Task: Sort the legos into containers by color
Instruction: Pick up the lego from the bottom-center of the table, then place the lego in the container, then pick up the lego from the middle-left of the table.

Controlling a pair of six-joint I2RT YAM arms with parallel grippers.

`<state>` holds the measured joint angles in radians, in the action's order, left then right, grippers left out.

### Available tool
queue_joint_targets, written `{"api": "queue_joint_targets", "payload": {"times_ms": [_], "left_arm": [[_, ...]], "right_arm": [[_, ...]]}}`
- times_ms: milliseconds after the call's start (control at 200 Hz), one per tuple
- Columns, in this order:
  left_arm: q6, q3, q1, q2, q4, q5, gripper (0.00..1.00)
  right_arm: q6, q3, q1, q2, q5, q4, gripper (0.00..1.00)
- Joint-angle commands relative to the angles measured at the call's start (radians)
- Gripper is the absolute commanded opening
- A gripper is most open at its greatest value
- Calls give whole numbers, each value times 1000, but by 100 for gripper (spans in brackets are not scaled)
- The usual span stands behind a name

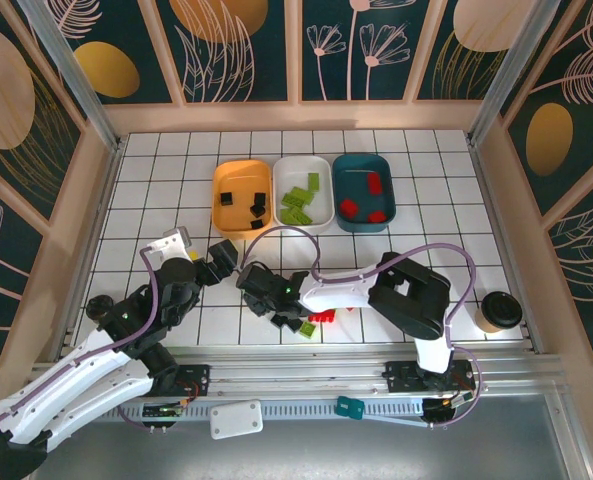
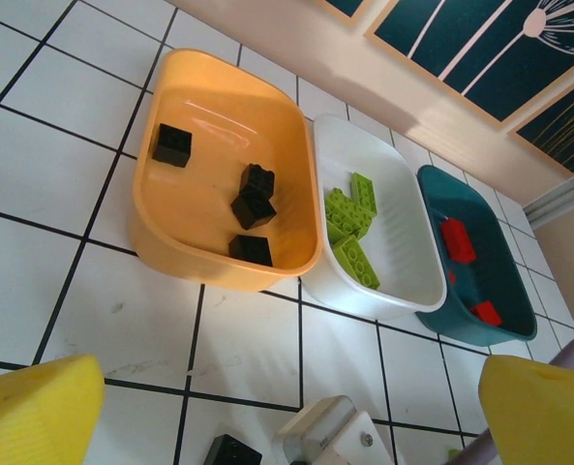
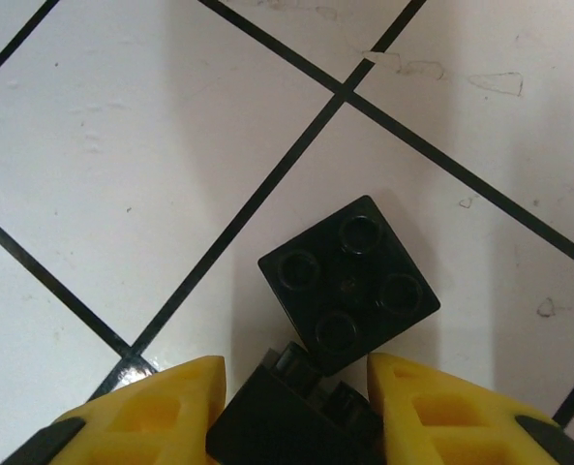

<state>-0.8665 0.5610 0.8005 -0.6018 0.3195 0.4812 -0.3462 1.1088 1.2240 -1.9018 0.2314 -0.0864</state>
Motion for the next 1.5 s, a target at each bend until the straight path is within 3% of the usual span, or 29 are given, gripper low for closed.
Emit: {"api": "queue_joint_targets", "payload": {"times_ms": [0, 175, 345, 506, 731, 826, 961, 1121, 1396, 1496], "left_arm": [[10, 9, -1, 0, 24, 27, 99], [9, 8, -1, 10, 33, 41, 99], [-9, 8, 0, 4, 54, 58, 99], [-27, -2, 0, 4, 64, 54, 99], [-27, -10, 0, -7, 71, 22, 99], [-15, -9, -1, -47, 73, -6, 99], [8, -12, -1, -136, 55, -63, 99], [39, -15, 1, -269, 15, -143, 96], [72, -41, 56, -481, -57, -240, 78], [82, -45, 69, -555, -86, -246, 77]], "right_arm": [[4, -36, -9, 104, 18, 18, 29], [16, -100, -69, 253, -128, 83, 27], [21, -59, -225, 289, -273, 172, 27], [32, 155, -349, 127, -293, 161, 26], [62, 573, -407, -205, -262, -21, 28], [56, 692, -415, -295, -246, -68, 34], [37, 774, -427, -340, -246, -88, 60], [16, 703, -443, -266, -246, -45, 66], [-26, 280, -454, -4, -235, 150, 67], [-33, 176, -454, 70, -234, 180, 67]]}}
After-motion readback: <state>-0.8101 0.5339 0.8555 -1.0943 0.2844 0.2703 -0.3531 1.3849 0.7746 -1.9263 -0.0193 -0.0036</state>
